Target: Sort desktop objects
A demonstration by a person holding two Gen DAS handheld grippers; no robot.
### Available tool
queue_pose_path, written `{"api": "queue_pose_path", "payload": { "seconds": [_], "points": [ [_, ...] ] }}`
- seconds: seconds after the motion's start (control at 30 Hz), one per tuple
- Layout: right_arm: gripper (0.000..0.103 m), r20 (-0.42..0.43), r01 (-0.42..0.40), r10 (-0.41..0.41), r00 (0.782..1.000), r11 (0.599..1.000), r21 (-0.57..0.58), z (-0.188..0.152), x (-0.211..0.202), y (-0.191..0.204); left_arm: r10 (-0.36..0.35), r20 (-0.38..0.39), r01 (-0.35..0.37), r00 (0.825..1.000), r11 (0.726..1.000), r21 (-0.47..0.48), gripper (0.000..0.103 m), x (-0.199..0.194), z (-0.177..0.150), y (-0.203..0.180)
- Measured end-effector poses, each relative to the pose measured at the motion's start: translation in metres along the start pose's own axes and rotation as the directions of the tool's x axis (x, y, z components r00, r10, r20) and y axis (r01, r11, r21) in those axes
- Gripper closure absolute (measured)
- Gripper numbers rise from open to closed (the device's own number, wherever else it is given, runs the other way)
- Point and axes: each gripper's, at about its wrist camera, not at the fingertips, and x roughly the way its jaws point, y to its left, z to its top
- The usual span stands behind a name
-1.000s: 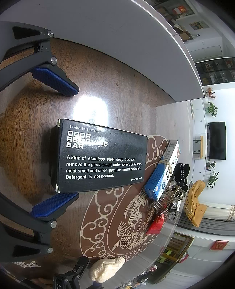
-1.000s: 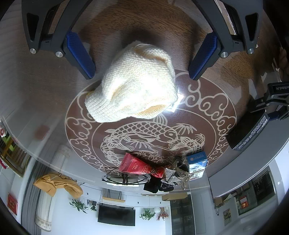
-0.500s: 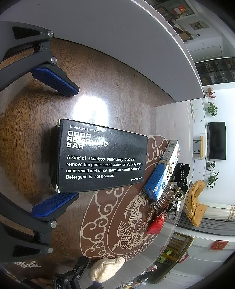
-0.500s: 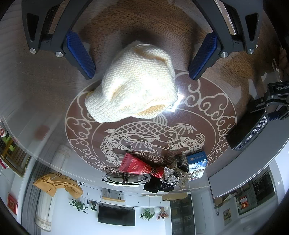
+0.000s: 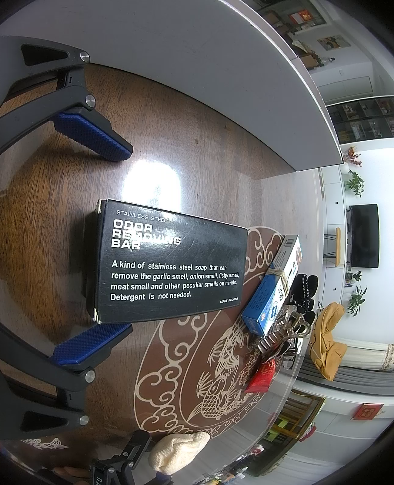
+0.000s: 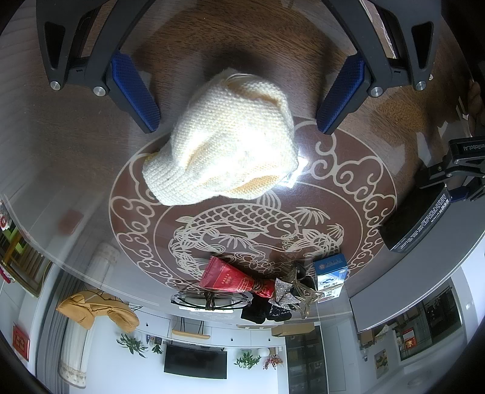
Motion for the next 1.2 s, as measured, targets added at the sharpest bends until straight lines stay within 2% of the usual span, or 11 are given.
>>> {"api": "queue_pose_path", "payload": {
  "seconds": [0.3, 0.37, 0.43, 0.47, 0.5, 0.57, 0.6, 0.63, 0.97, 1.07, 1.2],
  "points": [
    [0.0, -0.001, -0.005, 0.005, 1.0, 1.0, -0.002, -0.001, -0.001, 0.0, -0.022, -0.038, 0.023, 0.999, 0.999, 0.033, 0.0, 0.0, 0.003, 0.0],
    [0.0, -0.059, -0.023, 0.022, 0.998, 0.999, -0.028, 0.004, 0.001, -0.002, -0.024, -0.093, 0.027, 0.995, 0.999, 0.036, 0.0, 0.005, 0.011, -0.001],
    [0.0, -0.085, -0.03, 0.028, 0.996, 0.999, -0.019, 0.01, 0.001, -0.005, -0.061, -0.1, 0.064, 0.993, 0.997, 0.032, 0.0, 0.009, 0.019, -0.005],
    [0.0, -0.073, -0.04, 0.038, 0.997, 0.999, -0.014, 0.012, -0.002, -0.005, -0.074, -0.086, 0.078, 0.994, 0.996, 0.035, 0.007, 0.01, 0.022, -0.008],
    [0.0, -0.048, -0.044, 0.043, 0.998, 0.999, -0.01, 0.015, -0.005, -0.007, -0.057, -0.071, 0.06, 0.996, 0.997, 0.047, 0.025, 0.01, 0.024, -0.012],
    [0.01, 0.003, -0.048, 0.048, 0.999, 0.999, -0.006, 0.02, -0.009, -0.007, -0.035, -0.039, 0.037, 0.999, 0.997, 0.067, 0.045, 0.008, 0.026, -0.018],
    [0.038, 0.009, -0.054, 0.054, 0.999, 0.999, -0.005, 0.021, -0.008, -0.007, -0.045, -0.045, 0.048, 0.998, 0.997, 0.059, 0.045, 0.007, 0.025, -0.018],
    [0.048, -0.009, -0.048, 0.048, 0.999, 0.999, -0.009, 0.021, -0.004, -0.008, -0.057, -0.044, 0.06, 0.997, 0.997, 0.051, 0.045, 0.005, 0.023, -0.017],
    [0.05, 0.074, -0.094, 0.1, 0.992, 0.993, -0.07, 0.025, -0.057, 0.022, -0.178, 0.072, 0.185, 0.981, 0.977, -0.103, 0.045, -0.076, 0.004, 0.035],
    [0.05, 0.119, -0.171, 0.182, 0.976, 0.981, -0.095, 0.05, -0.074, 0.056, -0.178, 0.146, 0.199, 0.973, 0.97, -0.138, 0.045, -0.116, 0.013, 0.067],
    [0.05, 0.167, -0.309, 0.34, 0.926, 0.933, -0.185, 0.087, -0.095, 0.136, -0.092, 0.196, 0.13, 0.976, 0.973, -0.19, 0.045, -0.155, 0.026, 0.127]
  ]
}}
